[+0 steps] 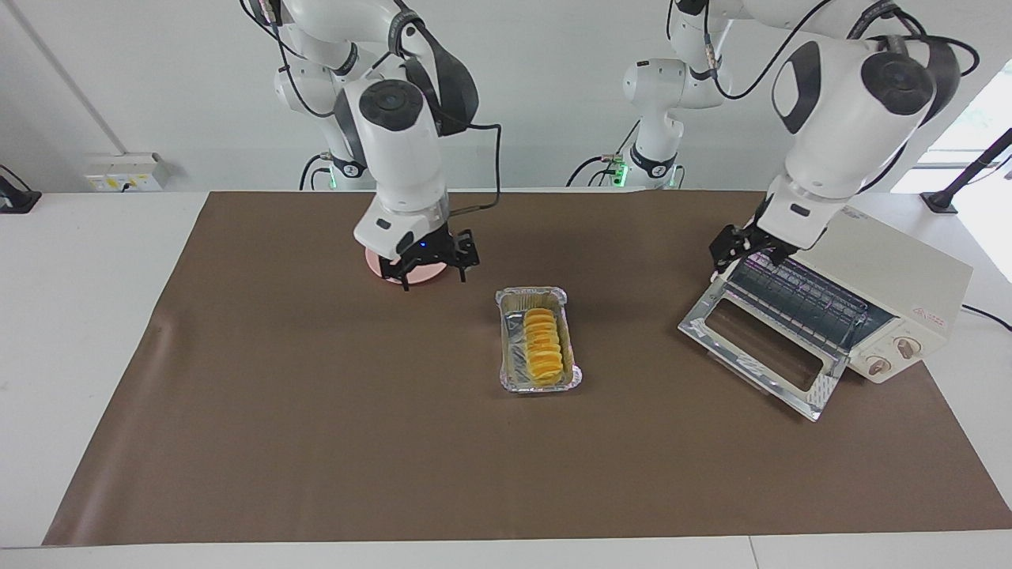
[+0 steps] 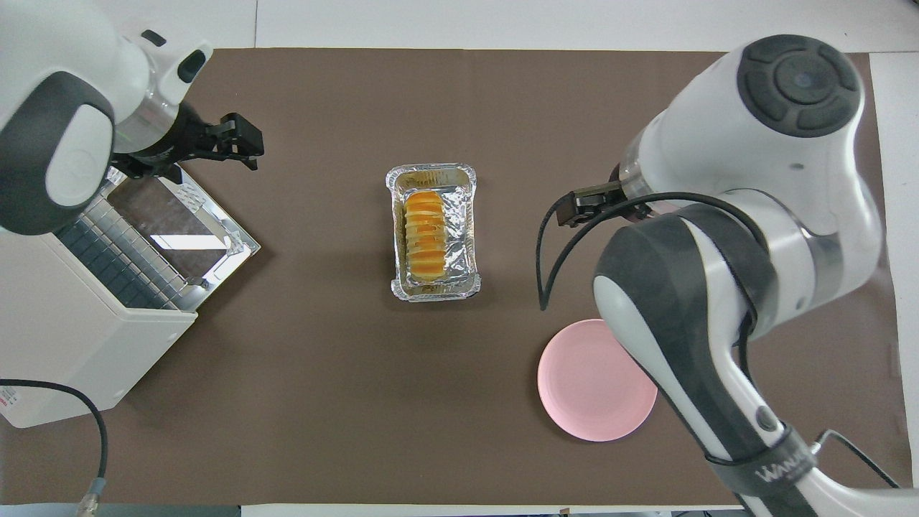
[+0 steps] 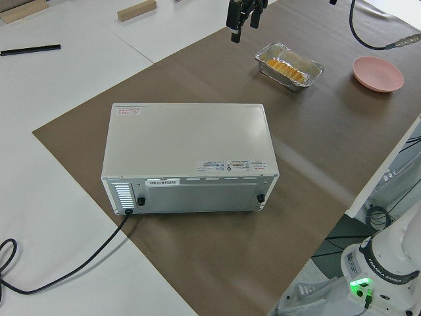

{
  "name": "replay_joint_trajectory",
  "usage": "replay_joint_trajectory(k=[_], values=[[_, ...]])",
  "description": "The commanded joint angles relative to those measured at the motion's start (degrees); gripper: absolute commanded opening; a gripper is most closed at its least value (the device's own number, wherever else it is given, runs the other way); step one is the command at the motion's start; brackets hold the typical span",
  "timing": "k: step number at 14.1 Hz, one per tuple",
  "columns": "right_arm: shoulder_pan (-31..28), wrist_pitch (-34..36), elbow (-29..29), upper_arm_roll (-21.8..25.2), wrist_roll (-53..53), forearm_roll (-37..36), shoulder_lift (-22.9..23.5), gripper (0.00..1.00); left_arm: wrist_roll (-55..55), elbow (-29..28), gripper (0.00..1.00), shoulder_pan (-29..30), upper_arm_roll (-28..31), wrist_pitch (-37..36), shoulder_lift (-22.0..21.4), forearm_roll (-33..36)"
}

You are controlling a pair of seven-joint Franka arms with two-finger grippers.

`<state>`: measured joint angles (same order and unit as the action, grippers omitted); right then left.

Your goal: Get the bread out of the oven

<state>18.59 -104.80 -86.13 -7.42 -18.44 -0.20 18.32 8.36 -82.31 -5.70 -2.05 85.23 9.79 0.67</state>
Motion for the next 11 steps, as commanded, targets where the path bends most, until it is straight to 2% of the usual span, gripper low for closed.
replay_joint_trajectory(k=[1,2,4,5,6,8,11], values=[[2.22,0.38,9.98,0.21,-5.87,0.11,8.90,1.00,-5.54,-7.58,1.00,3.67,-0.41,-4.01,-7.74,-1.02],[3.71,0.04,11.58,0.39,-8.95,0.11,11.19,1.00,-7.12,-10.48,1.00,4.98,-0.50,-3.94,-9.94,-1.02],[4.26,-8.10,10.38,0.21,-16.67,2.29,14.01,1.00,-9.41,-14.27,1.00,5.88,-0.67,-4.63,-12.85,-1.02],[4.69,-8.66,10.19,0.21,-17.41,3.18,14.81,1.00,-9.51,-14.63,1.00,5.88,-0.76,-4.73,-13.21,-1.02],[4.96,-10.58,9.06,0.21,-18.37,3.18,15.08,1.00,-9.85,-14.90,1.00,5.88,-0.76,-4.73,-13.82,-1.02],[4.26,-16.20,2.93,0.21,-18.82,3.71,14.38,1.00,-10.30,-15.51,1.00,5.79,-0.68,-4.73,-14.35,-1.02],[4.69,-18.16,-1.57,0.21,-21.61,5.47,13.76,1.00,-10.39,-15.52,1.00,5.88,-0.59,-1.66,-14.27,-1.02]])
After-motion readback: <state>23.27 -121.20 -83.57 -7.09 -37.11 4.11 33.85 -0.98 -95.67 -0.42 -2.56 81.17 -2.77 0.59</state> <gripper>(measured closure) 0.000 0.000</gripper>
